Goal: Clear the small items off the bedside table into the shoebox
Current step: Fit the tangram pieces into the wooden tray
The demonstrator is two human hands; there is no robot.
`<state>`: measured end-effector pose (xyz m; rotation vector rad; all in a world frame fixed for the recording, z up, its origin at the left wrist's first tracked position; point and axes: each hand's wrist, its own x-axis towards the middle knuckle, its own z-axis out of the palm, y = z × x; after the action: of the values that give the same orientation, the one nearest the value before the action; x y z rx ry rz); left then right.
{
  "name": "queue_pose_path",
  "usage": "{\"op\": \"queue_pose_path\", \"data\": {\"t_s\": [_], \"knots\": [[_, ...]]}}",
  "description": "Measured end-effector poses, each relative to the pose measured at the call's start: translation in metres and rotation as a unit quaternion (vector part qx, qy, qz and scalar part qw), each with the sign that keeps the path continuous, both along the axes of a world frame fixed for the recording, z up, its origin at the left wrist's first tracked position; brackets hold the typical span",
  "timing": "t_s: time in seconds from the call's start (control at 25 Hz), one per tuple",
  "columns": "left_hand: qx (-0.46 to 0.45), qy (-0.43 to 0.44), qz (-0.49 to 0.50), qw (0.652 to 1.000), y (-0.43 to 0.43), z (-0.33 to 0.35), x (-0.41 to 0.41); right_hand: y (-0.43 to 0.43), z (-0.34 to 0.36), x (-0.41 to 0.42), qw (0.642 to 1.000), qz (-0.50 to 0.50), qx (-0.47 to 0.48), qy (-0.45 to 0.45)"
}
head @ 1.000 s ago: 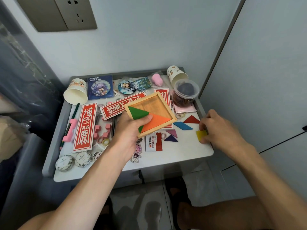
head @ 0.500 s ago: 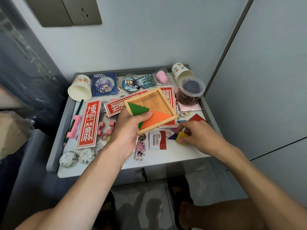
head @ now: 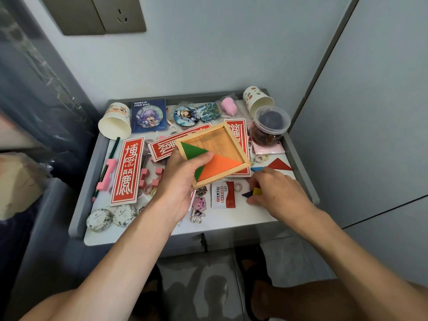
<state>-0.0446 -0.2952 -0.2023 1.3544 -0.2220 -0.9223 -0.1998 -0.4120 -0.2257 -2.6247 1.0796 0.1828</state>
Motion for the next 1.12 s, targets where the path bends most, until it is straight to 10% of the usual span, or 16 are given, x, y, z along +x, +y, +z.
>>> {"op": "queue_pose_path", "data": {"t_s": [0.24, 0.52, 1.12], "knots": [[0.004, -0.011, 0.001, 1.0, 0.0, 0.0, -0.001, 0.007, 0.003, -0.002, 1.0, -0.009, -0.015, -0.017], [-0.007, -0.064, -0.02, 0.998, -0.002, -0.005, 0.005, -0.016, 0.048, -0.003, 0.901, -0.103, 0.188, -0.377], [-0.005, -0.1, -0.045, 0.994, 0.002, -0.007, 0.009, -0.007, 0.061, 0.022, 0.964, 0.174, 0.074, -0.185]]}}
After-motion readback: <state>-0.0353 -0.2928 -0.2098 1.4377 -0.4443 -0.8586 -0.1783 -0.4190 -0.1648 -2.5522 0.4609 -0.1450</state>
